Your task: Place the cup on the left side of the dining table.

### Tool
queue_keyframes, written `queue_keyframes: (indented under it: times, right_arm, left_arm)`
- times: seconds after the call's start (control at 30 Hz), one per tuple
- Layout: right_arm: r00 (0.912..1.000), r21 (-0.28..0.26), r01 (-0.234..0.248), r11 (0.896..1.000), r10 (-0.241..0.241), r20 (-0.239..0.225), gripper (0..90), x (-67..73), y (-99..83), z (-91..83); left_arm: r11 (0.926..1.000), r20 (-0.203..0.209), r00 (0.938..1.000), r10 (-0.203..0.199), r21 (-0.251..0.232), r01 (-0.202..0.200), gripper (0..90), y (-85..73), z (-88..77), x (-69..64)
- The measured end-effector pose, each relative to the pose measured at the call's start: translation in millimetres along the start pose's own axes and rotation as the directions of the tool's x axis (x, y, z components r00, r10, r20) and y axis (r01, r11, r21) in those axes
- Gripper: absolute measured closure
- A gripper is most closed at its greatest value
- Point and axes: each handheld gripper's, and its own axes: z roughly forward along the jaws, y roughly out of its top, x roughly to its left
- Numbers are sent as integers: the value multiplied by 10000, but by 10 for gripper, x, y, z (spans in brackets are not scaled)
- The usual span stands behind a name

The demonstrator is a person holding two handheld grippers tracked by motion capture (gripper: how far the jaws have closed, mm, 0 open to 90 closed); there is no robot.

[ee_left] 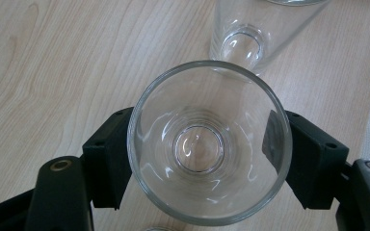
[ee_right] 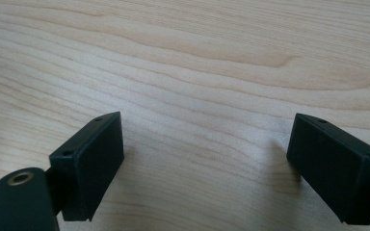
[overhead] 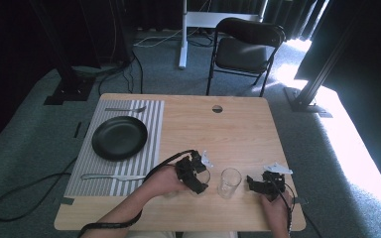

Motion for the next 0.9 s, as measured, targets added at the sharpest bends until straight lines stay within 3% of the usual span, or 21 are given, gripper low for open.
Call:
queue_keyframes:
  times: [0.2,0.37,0.5,0.63,0.8,0.9]
  right_arm:
    - [10000,2,-4,10000,4,-2,122,0,0,0]
    - [10000,7,-3,10000,3,0,122,0,0,0]
    - [10000,3,3,10000,-3,3,122,0,0,0]
    - [10000,-6,19,10000,-19,3,122,-1,0,0]
    - [10000,-1,24,10000,-24,4,122,-2,0,0]
    - [10000,1,20,10000,-20,3,122,-1,0,-1]
  left_arm:
    - [9998,-14,9998,-215,-44,214,290,3,-2,5]
    - [9999,-531,9985,-140,-106,135,291,20,-11,1]
    - [9991,-478,9982,-365,-232,354,291,33,-58,74]
    - [9983,-696,9962,-525,-298,505,291,55,-77,149]
    - [9956,-446,9953,-864,-400,846,291,60,-100,234]
    - [9937,-668,9922,-1053,-451,1024,291,53,-120,285]
